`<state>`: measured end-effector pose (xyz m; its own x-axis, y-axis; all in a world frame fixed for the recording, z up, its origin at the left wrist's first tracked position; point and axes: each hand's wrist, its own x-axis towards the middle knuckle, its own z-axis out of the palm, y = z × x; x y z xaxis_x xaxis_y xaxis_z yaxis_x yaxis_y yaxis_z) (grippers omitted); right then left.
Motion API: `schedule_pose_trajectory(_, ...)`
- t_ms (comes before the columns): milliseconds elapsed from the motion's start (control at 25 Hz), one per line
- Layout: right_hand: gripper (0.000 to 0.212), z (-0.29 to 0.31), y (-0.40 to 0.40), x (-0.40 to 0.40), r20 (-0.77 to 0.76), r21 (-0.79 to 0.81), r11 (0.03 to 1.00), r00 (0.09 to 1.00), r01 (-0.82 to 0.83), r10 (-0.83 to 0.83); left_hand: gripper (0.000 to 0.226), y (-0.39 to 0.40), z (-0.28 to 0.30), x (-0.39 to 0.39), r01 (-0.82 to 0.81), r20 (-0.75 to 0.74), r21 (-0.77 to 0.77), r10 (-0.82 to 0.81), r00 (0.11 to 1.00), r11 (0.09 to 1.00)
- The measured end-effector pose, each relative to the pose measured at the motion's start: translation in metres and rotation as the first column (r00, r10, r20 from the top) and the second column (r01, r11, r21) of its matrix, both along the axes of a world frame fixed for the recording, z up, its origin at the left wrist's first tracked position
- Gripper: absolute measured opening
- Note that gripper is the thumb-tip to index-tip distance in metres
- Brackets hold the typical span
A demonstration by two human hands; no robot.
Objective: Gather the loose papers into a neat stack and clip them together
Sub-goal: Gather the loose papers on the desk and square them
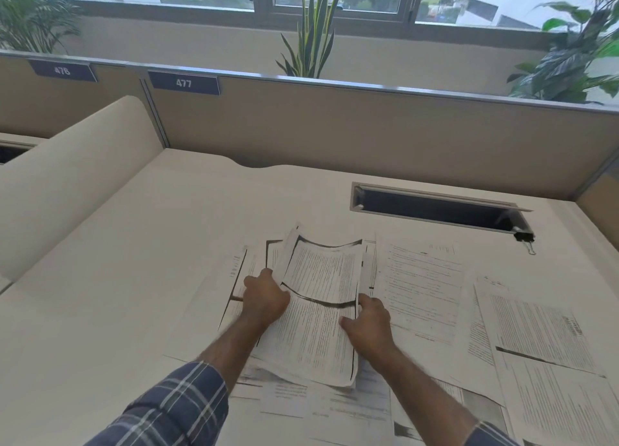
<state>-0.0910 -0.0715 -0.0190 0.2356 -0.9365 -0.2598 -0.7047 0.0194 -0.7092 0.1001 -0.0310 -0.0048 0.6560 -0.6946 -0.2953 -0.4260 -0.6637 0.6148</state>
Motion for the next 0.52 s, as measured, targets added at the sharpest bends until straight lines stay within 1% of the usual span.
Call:
schedule_pose_trajectory(80, 0.037, -0.004, -0.003, -0.002, 0.039, 0.005, 1.0, 0.999, 0.001, -0.001, 0.058, 0.0, 0.0, -0.001, -0.078, -0.113, -0.107, 0.065, 0.991, 0.991)
schedule_pose_trajectory(120, 0.037, -0.005, -0.004, -0.004, 0.068, 0.009, 1.0, 0.998, 0.007, -0.007, 0.056, 0.0, 0.003, 0.0, -0.101, -0.184, -0.141, 0.075, 0.98, 0.985)
schedule_pose_trajectory(160, 0.036, -0.005, -0.005, -0.006, 0.108, 0.026, 0.999, 0.994, 0.024, -0.026, 0.049, 0.001, 0.005, 0.003, -0.101, -0.25, -0.167, 0.057, 0.966, 0.981)
schedule_pose_trajectory(240, 0.034, -0.001, -0.007, -0.012, 0.227, 0.128, 0.989, 0.969, 0.071, -0.099, 0.029, 0.006, 0.016, 0.01, -0.041, -0.336, -0.187, -0.025, 0.942, 0.982)
schedule_pose_trajectory(320, 0.039, 0.004, -0.012, -0.02, 0.327, 0.299, 0.948, 0.922, 0.109, -0.209, 0.015, 0.014, 0.033, 0.011, 0.036, -0.319, -0.206, -0.102, 0.942, 0.978)
schedule_pose_trajectory(400, 0.048, 0.008, -0.017, -0.029, 0.41, 0.411, 0.906, 0.868, 0.098, -0.28, 0.014, 0.023, 0.048, 0.01, 0.087, -0.3, -0.277, -0.173, 0.938, 0.957)
schedule_pose_trajectory(440, 0.053, 0.011, -0.019, -0.032, 0.44, 0.441, 0.893, 0.847, 0.087, -0.299, 0.015, 0.028, 0.055, 0.009, 0.108, -0.328, -0.327, -0.22, 0.919, 0.939)
schedule_pose_trajectory(520, 0.06, 0.023, -0.019, -0.041, 0.497, 0.436, 0.898, 0.82, 0.049, -0.286, 0.029, 0.038, 0.072, 0.008, 0.124, -0.439, -0.432, -0.328, 0.836, 0.893)
